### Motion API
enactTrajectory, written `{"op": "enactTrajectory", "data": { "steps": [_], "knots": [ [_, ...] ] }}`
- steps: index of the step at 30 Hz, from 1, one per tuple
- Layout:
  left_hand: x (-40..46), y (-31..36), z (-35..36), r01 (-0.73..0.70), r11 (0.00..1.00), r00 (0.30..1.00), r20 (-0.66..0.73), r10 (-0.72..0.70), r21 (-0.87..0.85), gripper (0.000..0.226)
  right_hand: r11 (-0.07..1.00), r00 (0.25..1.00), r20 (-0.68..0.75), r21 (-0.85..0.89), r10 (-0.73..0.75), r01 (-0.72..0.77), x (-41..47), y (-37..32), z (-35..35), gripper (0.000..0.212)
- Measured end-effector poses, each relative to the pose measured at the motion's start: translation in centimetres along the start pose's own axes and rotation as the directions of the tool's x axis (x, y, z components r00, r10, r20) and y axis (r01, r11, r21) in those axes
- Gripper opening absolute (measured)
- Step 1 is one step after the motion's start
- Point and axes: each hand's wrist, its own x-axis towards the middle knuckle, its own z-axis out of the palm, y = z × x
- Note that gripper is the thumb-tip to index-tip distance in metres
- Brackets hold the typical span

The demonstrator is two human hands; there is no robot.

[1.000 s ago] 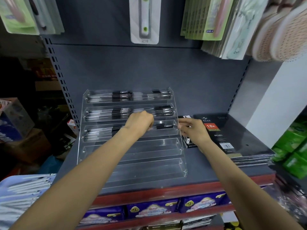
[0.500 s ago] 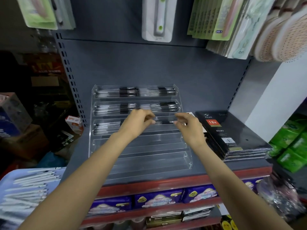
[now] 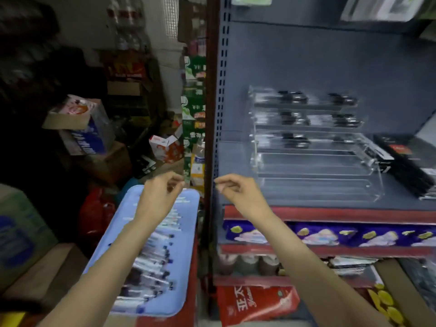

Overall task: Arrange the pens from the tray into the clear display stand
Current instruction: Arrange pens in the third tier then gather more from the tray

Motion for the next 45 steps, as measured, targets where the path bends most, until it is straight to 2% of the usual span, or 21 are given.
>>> {"op": "enactTrajectory", "data": {
  "steps": [3, 6, 10, 13, 19, 26, 35, 40, 45],
  "knots": [
    [-2.2, -7.2, -3.0, 0.070, 0.996, 0.990, 0.122, -0.076, 0.051, 0.016, 0.995, 0.992, 0.079, -0.032, 0.098, -0.095, -1.3, 0.6, 7.5, 0.019],
    [-4.7, -13.7, -5.0, 0.067, 0.988, 0.959, 0.265, -0.102, 0.137, 0.017, 0.972, 0.968, 0.143, -0.140, 0.207, -0.187, -2.9, 1.5, 14.0, 0.025],
    [-7.7, -19.7, -5.9, -0.018, 0.974, 0.883, 0.461, -0.091, 0.227, 0.029, 0.900, 0.920, 0.227, -0.375, 0.319, -0.220, -4.7, 2.8, 20.0, 0.040],
    [-8.9, -22.8, -5.4, -0.125, 0.952, 0.845, 0.532, -0.046, 0.279, 0.040, 0.834, 0.900, 0.240, -0.515, 0.363, -0.199, -5.1, 3.9, 22.4, 0.041],
    [-9.5, -25.0, -4.6, -0.139, 0.954, 0.836, 0.548, -0.031, 0.266, 0.044, 0.768, 0.915, 0.147, -0.603, 0.375, -0.217, -4.5, 5.3, 24.0, 0.038],
    [-8.0, -25.0, -3.7, -0.075, 0.973, 0.877, 0.478, -0.040, 0.219, 0.035, 0.759, 0.913, 0.107, -0.598, 0.394, -0.258, -2.9, 5.8, 24.2, 0.014],
    [-6.7, -25.5, -2.8, 0.052, 0.989, 0.879, 0.463, -0.110, 0.138, 0.016, 0.787, 0.868, 0.203, -0.549, 0.453, -0.282, -2.2, 6.0, 23.9, 0.015],
    [-6.7, -25.6, -2.7, 0.089, 0.993, 0.890, 0.441, -0.112, 0.073, 0.014, 0.752, 0.842, 0.260, -0.618, 0.472, -0.230, -2.1, 5.9, 23.9, 0.017],
    [-6.8, -25.4, -3.1, 0.124, 0.992, 0.900, 0.420, -0.115, 0.006, 0.013, 0.742, 0.845, 0.246, -0.628, 0.474, -0.234, -2.3, 5.7, 24.0, 0.016]
  ]
}}
